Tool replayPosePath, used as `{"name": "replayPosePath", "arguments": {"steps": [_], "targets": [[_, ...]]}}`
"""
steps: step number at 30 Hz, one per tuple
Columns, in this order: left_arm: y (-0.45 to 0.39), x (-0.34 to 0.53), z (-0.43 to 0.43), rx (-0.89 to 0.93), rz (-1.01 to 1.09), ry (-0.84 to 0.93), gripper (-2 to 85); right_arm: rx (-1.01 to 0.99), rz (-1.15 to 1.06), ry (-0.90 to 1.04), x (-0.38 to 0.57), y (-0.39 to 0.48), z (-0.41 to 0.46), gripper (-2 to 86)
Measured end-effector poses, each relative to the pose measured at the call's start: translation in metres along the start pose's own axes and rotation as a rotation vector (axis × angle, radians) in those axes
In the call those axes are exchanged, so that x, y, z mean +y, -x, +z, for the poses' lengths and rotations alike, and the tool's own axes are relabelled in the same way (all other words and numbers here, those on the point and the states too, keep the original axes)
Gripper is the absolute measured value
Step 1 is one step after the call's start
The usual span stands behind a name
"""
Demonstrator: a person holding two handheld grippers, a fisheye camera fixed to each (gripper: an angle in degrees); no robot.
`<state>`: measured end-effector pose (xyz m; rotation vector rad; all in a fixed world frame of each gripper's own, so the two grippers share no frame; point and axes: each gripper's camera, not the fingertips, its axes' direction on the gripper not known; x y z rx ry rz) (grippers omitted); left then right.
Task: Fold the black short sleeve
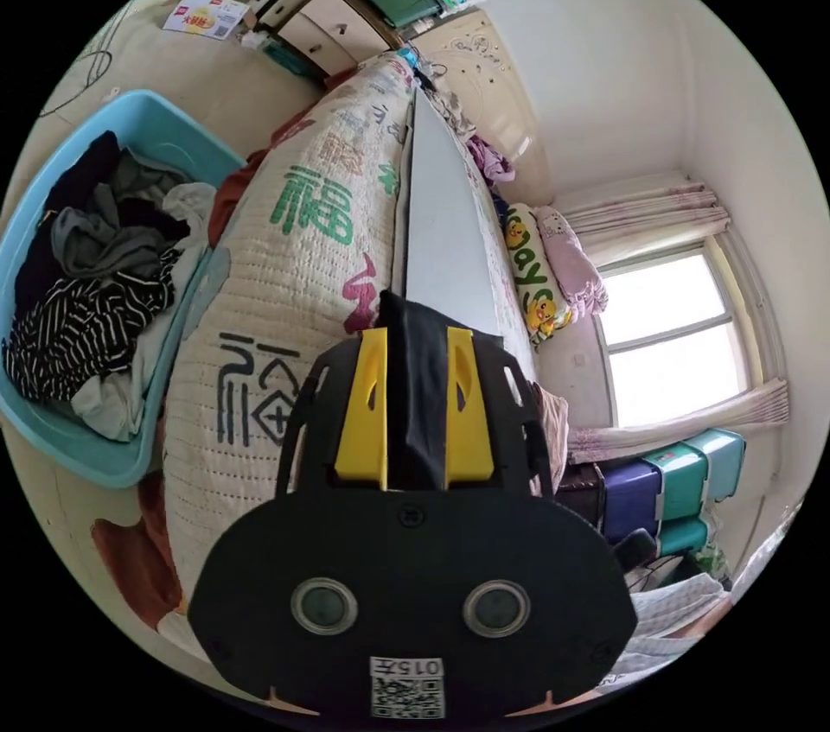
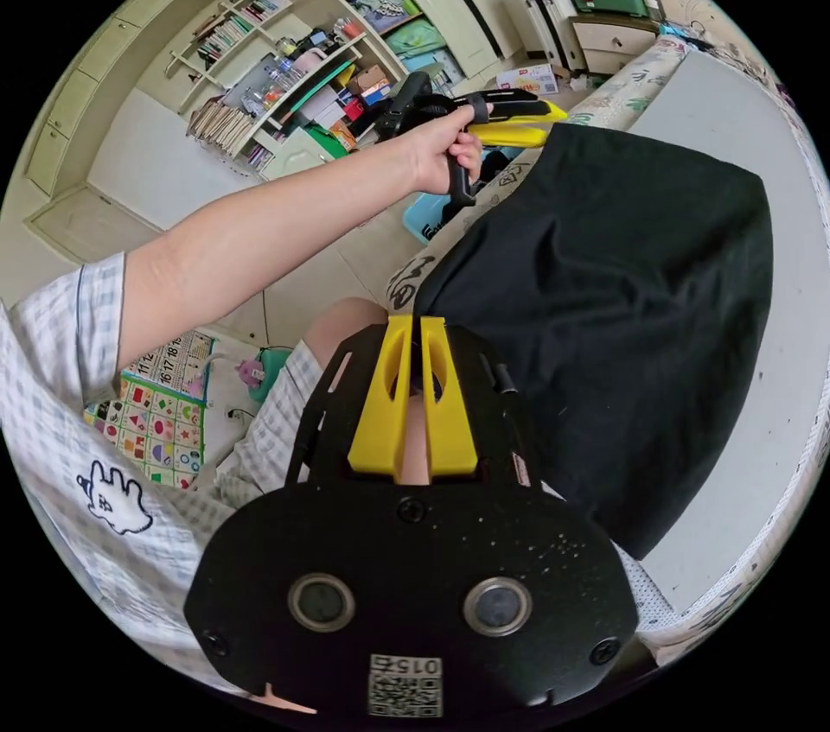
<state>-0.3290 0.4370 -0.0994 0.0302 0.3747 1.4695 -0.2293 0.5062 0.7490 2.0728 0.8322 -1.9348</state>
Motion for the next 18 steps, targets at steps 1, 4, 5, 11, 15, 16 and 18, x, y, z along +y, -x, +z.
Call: {"name": "replayPosePath", "arguments": {"steps": [1, 4, 5, 11, 15, 16, 18], "targets": [[-0.002, -0.003, 0.01, -0.012, 0.001, 0.011, 6.0, 0.006, 0.004, 0.011, 0.002, -0.002, 0.005, 0.5], [-0.023, -0.013, 0.022, -0.129, 0.094, 0.005, 1.1, 0.002, -0.027, 0.039, 0.006, 0.001, 0.014, 0.7], [-0.034, -0.016, 0.027, -0.195, 0.141, 0.011, 0.7, 0.025, -0.041, 0.037, 0.007, 0.003, 0.016, 0.8], [-0.046, -0.01, 0.06, -0.398, 0.222, 0.092, 2.5, -0.039, 0.038, 0.245, 0.001, -0.037, 0.071, 3.3], [-0.037, 0.021, 0.021, -0.248, 0.216, -0.043, 5.3, -0.418, -0.066, 0.032, 0.032, -0.041, 0.009, 2.0], [-0.03, 0.039, 0.004, -0.169, 0.196, -0.07, 5.7, -0.467, -0.078, -0.023, 0.048, -0.046, -0.013, 2.2], [-0.025, 0.072, -0.021, -0.069, 0.186, -0.086, 6.3, -0.366, -0.065, -0.093, 0.076, -0.059, -0.042, 3.3]]}}
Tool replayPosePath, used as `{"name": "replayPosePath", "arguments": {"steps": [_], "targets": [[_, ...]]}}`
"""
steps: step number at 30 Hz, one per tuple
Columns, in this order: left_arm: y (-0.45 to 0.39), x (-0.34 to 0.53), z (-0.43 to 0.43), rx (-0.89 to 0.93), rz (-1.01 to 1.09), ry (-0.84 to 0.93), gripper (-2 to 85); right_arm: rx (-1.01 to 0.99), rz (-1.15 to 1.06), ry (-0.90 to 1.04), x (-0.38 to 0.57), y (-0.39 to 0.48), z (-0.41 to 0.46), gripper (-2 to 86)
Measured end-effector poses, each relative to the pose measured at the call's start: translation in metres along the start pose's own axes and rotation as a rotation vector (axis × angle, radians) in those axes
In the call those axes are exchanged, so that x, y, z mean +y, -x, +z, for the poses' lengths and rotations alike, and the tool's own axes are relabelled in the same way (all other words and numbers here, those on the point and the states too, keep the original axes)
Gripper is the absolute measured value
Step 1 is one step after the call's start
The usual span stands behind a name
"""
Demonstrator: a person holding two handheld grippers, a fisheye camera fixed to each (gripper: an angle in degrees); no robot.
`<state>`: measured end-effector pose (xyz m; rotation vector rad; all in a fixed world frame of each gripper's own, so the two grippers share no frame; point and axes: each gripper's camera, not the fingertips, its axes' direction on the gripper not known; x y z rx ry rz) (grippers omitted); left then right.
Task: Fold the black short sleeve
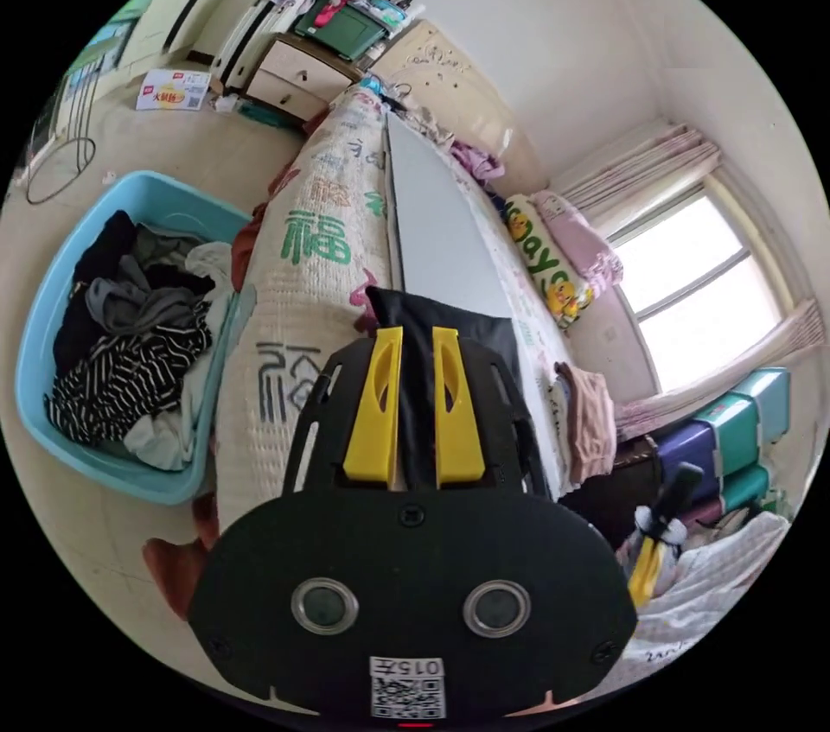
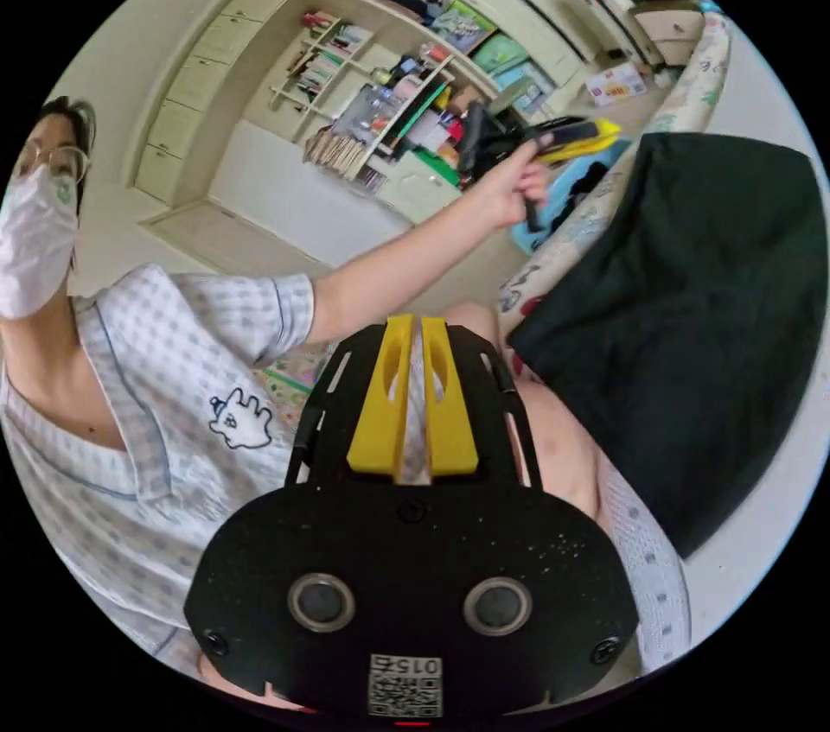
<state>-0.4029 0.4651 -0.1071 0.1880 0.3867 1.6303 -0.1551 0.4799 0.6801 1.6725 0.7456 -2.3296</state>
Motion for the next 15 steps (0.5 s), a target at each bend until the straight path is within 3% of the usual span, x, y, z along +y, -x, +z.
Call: {"name": "replayPosePath", "arguments": {"steps": [2, 5, 10, 15], "targets": [[-0.013, 0.05, -0.029, 0.019, -0.015, 0.016, 6.7, 0.316, 0.082, -0.065, 0.039, -0.017, -0.038, 5.5], [-0.036, 0.111, -0.048, 0.027, -0.031, 0.056, 8.0, 0.559, 0.226, -0.078, 0.08, -0.053, -0.071, 7.3], [-0.066, 0.17, -0.028, -0.09, -0.013, 0.203, 8.9, 0.598, 0.334, -0.102, 0.105, -0.096, -0.078, 8.6], [-0.061, 0.186, 0.013, -0.064, -0.071, 0.301, 8.2, 0.667, 0.362, -0.001, 0.096, -0.124, -0.034, 7.2]]}}
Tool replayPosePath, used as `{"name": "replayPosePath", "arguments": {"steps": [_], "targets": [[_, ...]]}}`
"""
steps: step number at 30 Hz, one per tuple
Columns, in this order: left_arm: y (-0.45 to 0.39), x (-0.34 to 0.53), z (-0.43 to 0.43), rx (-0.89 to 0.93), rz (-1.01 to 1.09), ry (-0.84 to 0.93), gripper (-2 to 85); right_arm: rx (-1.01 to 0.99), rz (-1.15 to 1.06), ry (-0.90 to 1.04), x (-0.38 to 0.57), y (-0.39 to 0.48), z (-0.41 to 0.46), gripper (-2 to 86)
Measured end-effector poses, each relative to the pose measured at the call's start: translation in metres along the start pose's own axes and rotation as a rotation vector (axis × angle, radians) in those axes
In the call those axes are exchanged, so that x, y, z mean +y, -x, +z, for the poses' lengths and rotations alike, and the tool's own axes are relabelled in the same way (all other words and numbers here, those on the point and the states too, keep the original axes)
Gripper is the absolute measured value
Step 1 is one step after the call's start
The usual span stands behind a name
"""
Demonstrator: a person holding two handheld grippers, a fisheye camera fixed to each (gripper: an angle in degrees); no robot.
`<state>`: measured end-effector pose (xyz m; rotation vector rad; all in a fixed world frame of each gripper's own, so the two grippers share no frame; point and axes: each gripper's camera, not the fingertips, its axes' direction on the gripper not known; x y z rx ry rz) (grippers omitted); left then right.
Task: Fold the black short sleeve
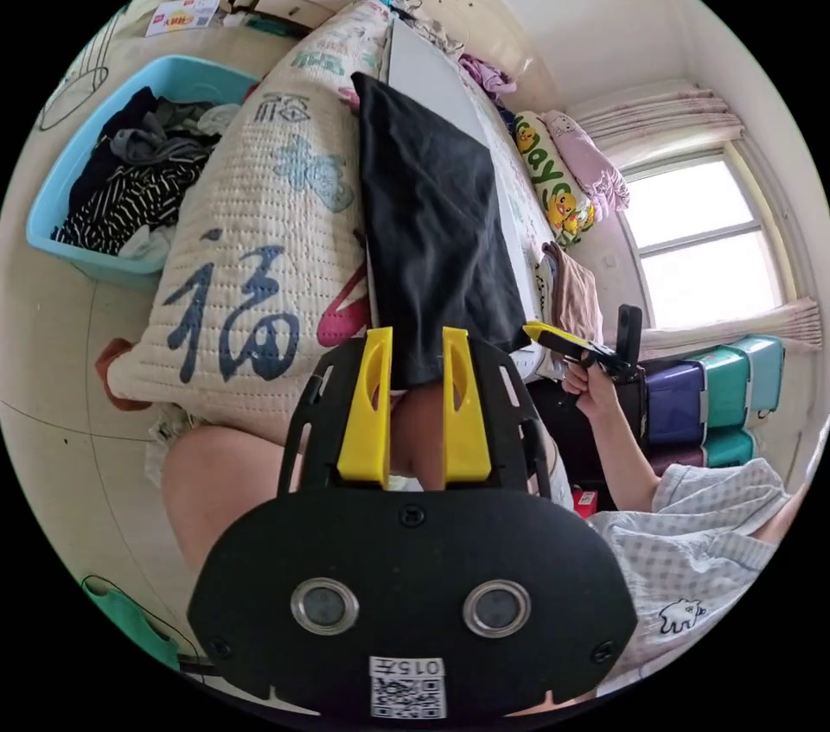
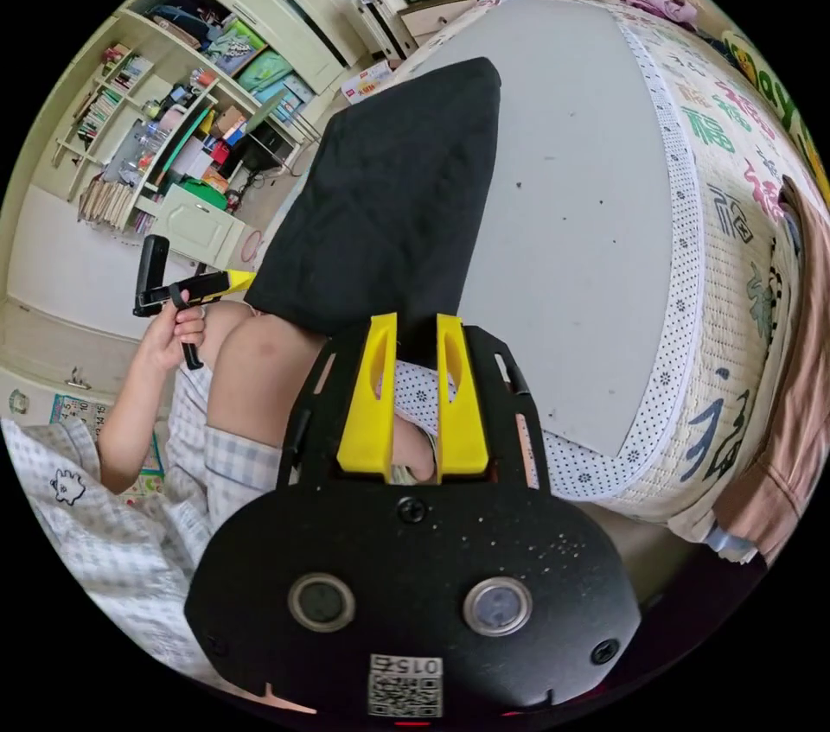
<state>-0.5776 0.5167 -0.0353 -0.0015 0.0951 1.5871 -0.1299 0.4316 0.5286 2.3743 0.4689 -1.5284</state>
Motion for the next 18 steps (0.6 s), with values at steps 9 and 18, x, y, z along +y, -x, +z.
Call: {"name": "replayPosePath", "arguments": {"steps": [9, 18], "targets": [[-0.022, 0.006, 0.01, -0.138, 0.032, -0.003, -0.5, 0.077, 0.005, -0.025, 0.01, 0.005, 0.018, 1.4], [-0.029, 0.004, 0.025, -0.239, 0.035, 0.036, -0.7, 0.128, -0.016, 0.001, 0.005, 0.017, 0.044, 1.5]]}}
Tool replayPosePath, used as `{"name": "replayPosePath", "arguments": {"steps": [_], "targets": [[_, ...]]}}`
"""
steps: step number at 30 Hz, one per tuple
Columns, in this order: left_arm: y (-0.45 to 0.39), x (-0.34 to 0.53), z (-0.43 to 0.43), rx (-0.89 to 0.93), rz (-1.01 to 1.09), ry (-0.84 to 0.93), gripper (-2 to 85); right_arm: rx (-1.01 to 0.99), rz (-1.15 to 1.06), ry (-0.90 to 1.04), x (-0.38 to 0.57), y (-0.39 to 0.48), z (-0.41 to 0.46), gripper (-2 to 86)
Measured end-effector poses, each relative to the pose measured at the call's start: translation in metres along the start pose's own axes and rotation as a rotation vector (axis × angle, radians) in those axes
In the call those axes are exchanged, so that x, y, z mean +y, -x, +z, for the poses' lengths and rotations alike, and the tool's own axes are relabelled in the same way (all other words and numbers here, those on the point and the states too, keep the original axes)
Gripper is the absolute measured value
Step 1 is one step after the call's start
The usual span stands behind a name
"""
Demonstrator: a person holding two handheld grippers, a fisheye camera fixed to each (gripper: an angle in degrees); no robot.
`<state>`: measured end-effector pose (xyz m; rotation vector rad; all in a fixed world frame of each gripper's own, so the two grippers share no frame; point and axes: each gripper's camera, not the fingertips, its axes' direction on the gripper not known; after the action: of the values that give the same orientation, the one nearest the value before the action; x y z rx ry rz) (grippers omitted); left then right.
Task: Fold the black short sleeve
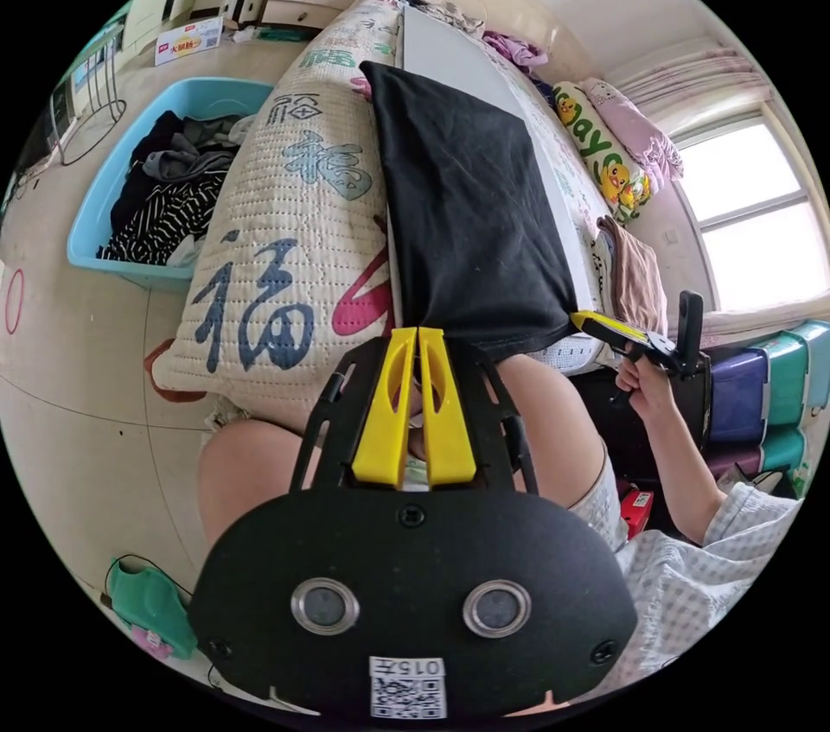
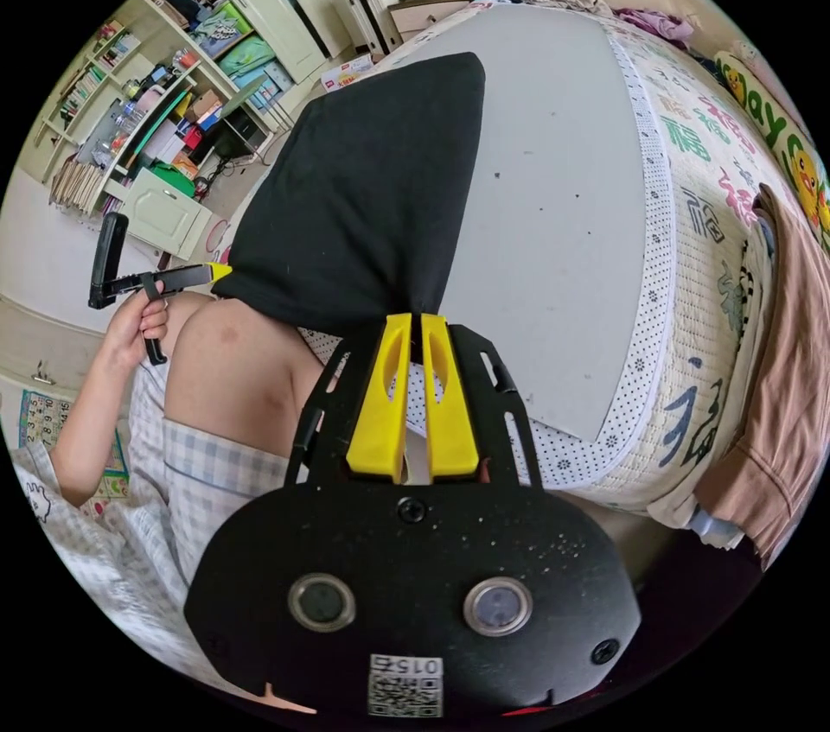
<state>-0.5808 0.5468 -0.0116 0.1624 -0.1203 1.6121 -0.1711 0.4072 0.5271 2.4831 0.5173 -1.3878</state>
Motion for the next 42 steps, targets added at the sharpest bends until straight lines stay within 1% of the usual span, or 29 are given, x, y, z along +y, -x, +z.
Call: {"name": "replayPosePath", "arguments": {"steps": [3, 7, 9, 11, 15, 17, 21, 23, 25, 31, 33, 35, 38, 42], "targets": [[0.008, 0.003, 0.0, 0.026, -0.02, -0.005, -0.4, -0.001, 0.0, 0.006, -0.003, 0.005, 0.001, 2.6], [0.026, 0.012, -0.01, 0.096, -0.05, -0.017, 0.7, -0.137, 0.096, -0.034, 0.003, -0.009, -0.007, 4.0], [0.032, 0.021, -0.021, 0.116, -0.051, -0.05, 1.7, -0.183, 0.113, -0.064, 0.004, -0.016, -0.017, 4.1], [0.043, 0.032, -0.04, 0.154, -0.054, -0.139, 3.6, -0.242, 0.118, -0.105, -0.001, -0.024, -0.031, 3.5], [0.065, 0.022, -0.057, 0.187, -0.058, -0.187, 6.5, -0.275, 0.141, -0.187, -0.025, -0.038, -0.053, 2.8], [0.079, 0.0, -0.066, 0.193, -0.03, -0.235, 8.6, -0.282, 0.154, -0.231, -0.053, -0.047, -0.061, 3.1], [0.103, -0.05, -0.066, 0.19, 0.016, -0.283, 11.9, -0.287, 0.142, -0.242, -0.111, -0.047, -0.06, 4.3], [0.123, -0.087, -0.054, 0.241, 0.023, -0.304, 14.4, -0.265, 0.118, -0.235, -0.156, -0.041, -0.053, 5.3], [0.139, -0.116, -0.04, 0.288, 0.018, -0.291, 16.2, -0.233, 0.117, -0.219, -0.19, -0.039, -0.044, 6.2], [0.174, -0.185, -0.007, 0.31, 0.057, -0.27, 20.7, -0.21, 0.114, -0.168, -0.291, -0.026, -0.01, 9.2], [0.182, -0.198, -0.002, 0.317, 0.078, -0.259, 20.7, -0.207, 0.093, -0.149, -0.316, -0.017, 0.0, 9.9], [0.195, -0.211, 0.003, 0.387, 0.085, -0.251, 20.2, -0.242, 0.095, -0.127, -0.345, -0.01, 0.01, 11.3], [0.209, -0.225, 0.008, 0.448, 0.073, -0.235, 19.1, -0.309, 0.135, -0.141, -0.37, -0.005, 0.011, 12.4], [0.214, -0.239, 0.013, 0.493, 0.085, -0.206, 17.9, -0.319, 0.129, -0.115, -0.397, 0.011, 0.013, 13.2]]}}
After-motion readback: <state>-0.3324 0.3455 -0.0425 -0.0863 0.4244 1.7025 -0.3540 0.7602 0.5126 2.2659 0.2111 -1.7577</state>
